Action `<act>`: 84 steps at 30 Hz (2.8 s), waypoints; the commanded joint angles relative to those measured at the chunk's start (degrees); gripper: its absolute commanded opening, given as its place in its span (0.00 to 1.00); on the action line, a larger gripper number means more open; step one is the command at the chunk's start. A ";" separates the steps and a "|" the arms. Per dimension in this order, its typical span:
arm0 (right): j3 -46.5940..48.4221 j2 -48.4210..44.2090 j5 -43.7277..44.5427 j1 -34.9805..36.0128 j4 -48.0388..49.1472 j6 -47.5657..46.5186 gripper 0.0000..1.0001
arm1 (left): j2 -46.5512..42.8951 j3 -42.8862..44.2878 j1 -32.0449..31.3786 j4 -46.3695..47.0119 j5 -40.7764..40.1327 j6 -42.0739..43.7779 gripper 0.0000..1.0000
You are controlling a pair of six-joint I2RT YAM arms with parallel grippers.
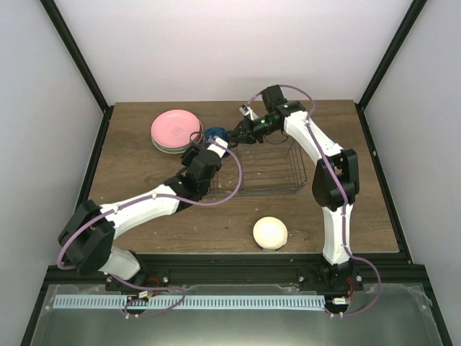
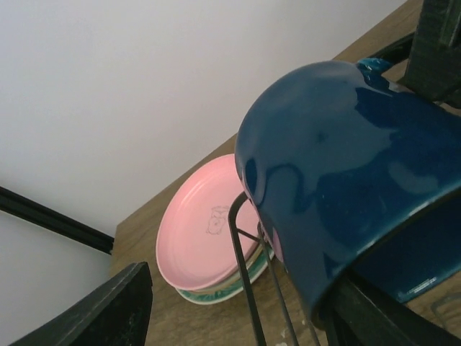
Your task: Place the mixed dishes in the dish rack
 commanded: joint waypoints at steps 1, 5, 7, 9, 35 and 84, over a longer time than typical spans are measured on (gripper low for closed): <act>0.49 -3.44 3.62 -0.43 -0.12 -2.52 0.01 | -3.61 -0.93 0.56 -3.39 -0.69 -5.35 0.65; -0.72 -5.34 12.19 -0.75 -1.49 -3.38 0.01 | -7.42 -0.38 2.58 -6.77 0.23 -9.73 0.68; -2.85 -7.75 17.37 -1.01 -0.33 -3.27 0.01 | -9.49 0.79 5.17 -9.24 1.97 -12.88 0.70; -5.73 -11.41 23.74 -1.21 1.18 -3.33 0.01 | -11.18 2.11 7.61 -11.28 3.82 -15.11 0.72; -40.55 -37.01 75.65 0.81 17.60 5.14 0.01 | -0.22 23.69 21.81 -32.62 26.35 -29.93 1.00; -57.13 -27.59 89.17 5.77 58.53 -14.55 0.01 | 0.55 18.41 21.94 -29.86 24.45 -27.15 1.00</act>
